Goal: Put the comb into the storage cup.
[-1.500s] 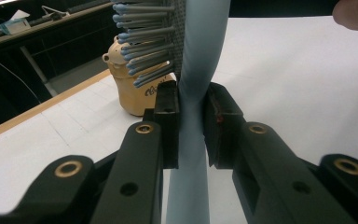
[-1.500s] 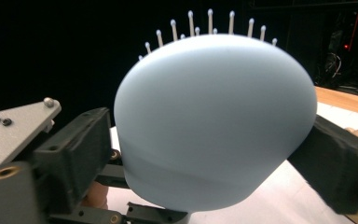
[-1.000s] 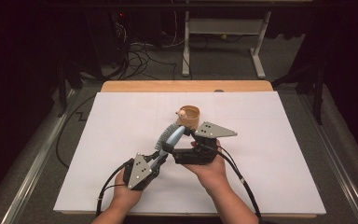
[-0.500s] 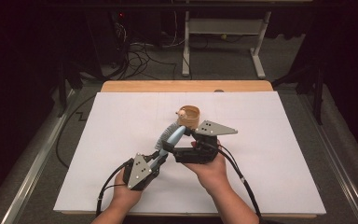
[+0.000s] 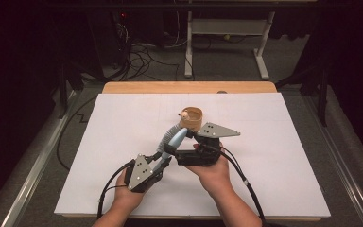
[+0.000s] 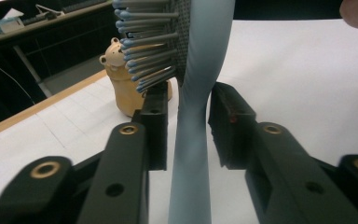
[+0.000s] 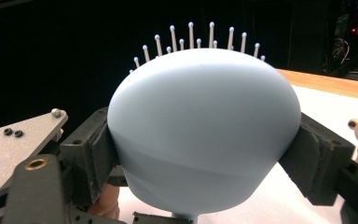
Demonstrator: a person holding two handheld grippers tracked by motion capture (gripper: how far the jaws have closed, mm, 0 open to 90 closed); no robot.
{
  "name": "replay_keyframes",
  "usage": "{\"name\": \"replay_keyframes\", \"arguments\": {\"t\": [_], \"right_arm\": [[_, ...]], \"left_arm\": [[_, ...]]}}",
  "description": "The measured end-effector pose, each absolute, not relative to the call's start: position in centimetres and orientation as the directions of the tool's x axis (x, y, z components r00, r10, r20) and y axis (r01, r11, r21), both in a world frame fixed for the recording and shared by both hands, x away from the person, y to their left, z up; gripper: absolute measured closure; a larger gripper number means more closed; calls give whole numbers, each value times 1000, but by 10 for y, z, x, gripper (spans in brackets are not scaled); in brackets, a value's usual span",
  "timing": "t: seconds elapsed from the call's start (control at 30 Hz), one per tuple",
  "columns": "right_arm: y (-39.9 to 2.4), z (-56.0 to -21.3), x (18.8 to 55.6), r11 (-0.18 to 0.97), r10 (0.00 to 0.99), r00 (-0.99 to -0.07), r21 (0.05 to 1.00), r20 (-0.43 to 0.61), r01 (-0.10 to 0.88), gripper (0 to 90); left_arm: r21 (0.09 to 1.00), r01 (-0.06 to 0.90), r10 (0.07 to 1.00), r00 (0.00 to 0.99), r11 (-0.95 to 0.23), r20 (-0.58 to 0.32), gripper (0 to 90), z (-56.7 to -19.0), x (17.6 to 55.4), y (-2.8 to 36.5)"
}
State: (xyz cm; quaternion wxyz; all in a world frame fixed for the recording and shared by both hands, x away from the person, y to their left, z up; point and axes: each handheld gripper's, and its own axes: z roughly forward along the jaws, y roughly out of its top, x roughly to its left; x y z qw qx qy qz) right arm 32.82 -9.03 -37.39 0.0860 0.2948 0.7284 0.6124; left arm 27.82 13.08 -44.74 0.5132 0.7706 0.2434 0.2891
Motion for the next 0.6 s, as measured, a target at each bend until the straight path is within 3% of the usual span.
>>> {"name": "replay_keyframes", "arguments": {"t": [0.27,0.6], "right_arm": [[-94,-371,327,71,549,-806,948,224,311,207],[-108,-366,328,71,585,-788,956,191,284,207]], "left_arm": [[935,121,669,729,-333,144,476,-448,282,133],[946,167,682,728,-277,71,340,-449,288,144]]}}
